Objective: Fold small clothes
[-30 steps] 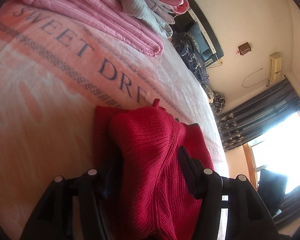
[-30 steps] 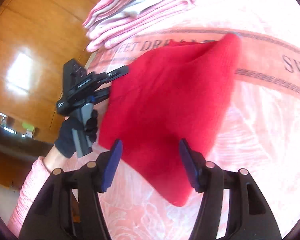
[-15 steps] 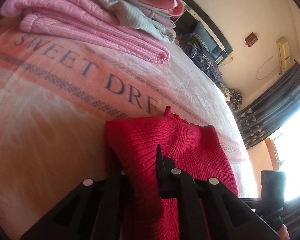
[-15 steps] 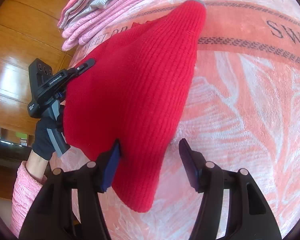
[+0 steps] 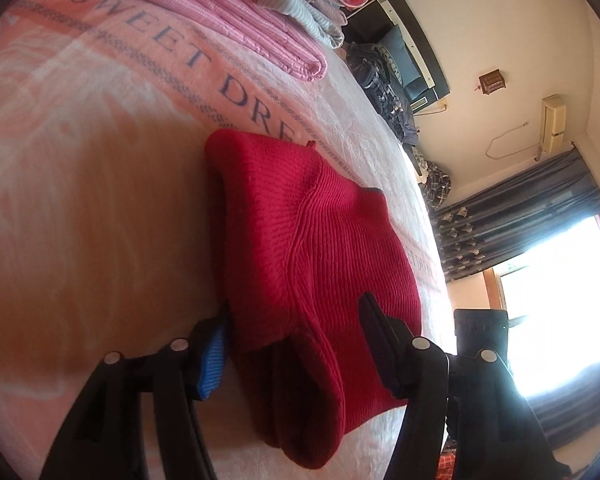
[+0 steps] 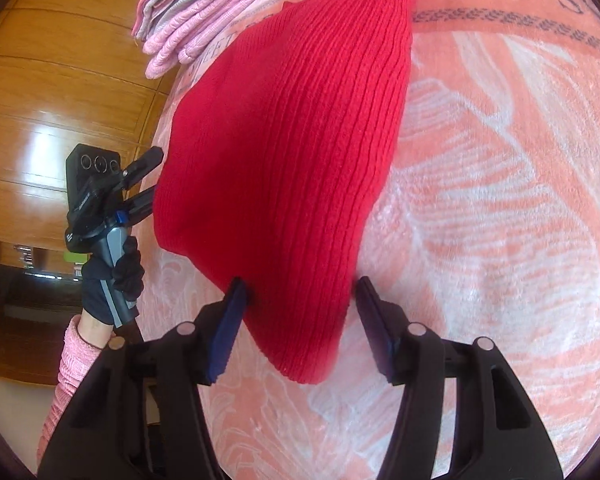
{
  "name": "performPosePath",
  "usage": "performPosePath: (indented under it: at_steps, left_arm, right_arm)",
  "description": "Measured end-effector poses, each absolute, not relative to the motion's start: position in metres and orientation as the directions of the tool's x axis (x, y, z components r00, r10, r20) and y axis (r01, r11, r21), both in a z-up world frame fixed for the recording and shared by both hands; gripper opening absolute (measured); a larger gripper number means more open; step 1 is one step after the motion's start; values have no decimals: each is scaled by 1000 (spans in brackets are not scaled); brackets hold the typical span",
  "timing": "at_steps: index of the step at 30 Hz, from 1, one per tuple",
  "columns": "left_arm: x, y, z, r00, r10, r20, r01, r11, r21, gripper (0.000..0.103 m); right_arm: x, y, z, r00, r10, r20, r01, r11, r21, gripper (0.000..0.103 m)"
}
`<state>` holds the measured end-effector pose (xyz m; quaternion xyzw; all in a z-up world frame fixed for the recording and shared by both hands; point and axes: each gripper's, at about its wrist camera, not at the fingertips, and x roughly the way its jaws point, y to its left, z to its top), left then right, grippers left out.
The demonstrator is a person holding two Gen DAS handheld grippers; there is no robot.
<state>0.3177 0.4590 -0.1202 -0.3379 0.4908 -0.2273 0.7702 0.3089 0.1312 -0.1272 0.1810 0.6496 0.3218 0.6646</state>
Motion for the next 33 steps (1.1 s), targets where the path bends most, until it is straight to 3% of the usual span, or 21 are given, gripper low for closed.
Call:
performPosePath:
  at_steps: [2, 5, 11, 16, 19, 23, 33]
  left_arm:
    - [309, 454, -125, 397, -673, -624, 14, 684, -729, 61]
    - [309, 442, -129, 377, -634, -675, 25, 736, -677, 61]
    - [309, 426, -132, 369, -585, -722, 63, 791, -609, 63]
    - [310, 434, -130, 367, -612, -700, 37, 762, -647, 65]
    - [314, 448, -123, 402, -609, -683, 2, 747, -665, 65]
    - [323, 471, -117, 445, -610, -656, -50, 714, -698, 65]
    - [337, 478, -141, 413, -657, -631, -112, 650, -751, 67]
  right_arm:
    - [308, 133, -130, -57, 674, -737, -181, 719, 671, 23]
    - [307, 134, -116, -37, 664, -747, -213, 725, 655, 13]
    - [286, 131, -116, -46, 564, -824, -274, 786, 554, 12]
    - [287, 127, -126, -69, 587, -807, -256, 771, 583, 13]
    - [289, 126, -116, -67, 601, -796, -272, 757, 594, 23]
    - [293, 116, -105, -30, 607, -794, -276, 759, 590, 30]
    - [294, 110, -105, -16, 604, -797, -278, 763, 584, 30]
